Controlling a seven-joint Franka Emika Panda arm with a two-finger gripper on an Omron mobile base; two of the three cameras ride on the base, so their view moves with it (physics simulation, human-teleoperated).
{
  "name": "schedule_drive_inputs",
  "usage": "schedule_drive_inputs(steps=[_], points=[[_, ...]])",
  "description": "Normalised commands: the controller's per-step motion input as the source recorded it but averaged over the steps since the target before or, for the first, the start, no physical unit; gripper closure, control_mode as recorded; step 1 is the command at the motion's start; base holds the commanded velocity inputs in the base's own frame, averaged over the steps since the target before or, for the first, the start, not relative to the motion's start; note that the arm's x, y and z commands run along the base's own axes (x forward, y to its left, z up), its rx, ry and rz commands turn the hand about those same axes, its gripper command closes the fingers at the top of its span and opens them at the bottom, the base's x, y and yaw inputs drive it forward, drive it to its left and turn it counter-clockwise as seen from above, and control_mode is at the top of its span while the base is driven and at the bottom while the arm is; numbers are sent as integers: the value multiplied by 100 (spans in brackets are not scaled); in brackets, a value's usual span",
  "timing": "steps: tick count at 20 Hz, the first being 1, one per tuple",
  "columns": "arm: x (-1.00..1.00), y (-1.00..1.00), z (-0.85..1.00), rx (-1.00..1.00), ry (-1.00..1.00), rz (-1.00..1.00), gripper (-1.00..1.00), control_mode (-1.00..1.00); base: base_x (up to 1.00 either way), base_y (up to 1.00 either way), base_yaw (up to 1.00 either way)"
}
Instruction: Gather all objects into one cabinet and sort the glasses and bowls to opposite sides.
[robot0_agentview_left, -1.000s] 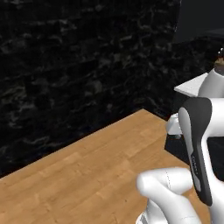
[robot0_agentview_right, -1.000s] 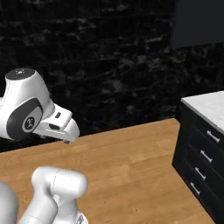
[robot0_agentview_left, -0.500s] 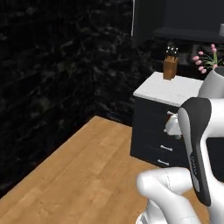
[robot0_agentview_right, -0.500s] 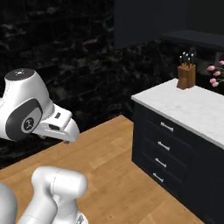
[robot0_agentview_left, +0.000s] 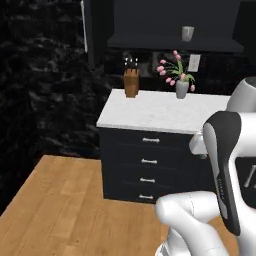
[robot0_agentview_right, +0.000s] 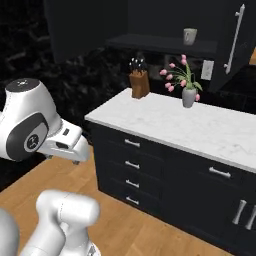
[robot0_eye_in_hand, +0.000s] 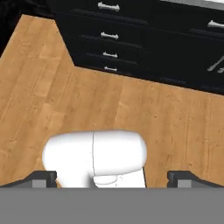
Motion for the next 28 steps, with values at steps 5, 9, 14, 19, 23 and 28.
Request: schedule_drive_inputs(steps=[5, 9, 14, 19, 23, 28], points=[[0, 0, 0, 0, 0, 0, -100, 100, 61, 0, -52], [0, 0, 0, 0, 0, 0, -100, 100, 58, 4, -44], [0, 0, 0, 0, 0, 0, -100, 100, 60, 6, -24], [0, 0, 0, 0, 0, 0, -100, 100, 39, 47, -11], [0, 0, 0, 0, 0, 0, -100, 100, 34, 32, -9], [0, 0, 0, 0, 0, 0, -100, 100, 73, 12, -4]])
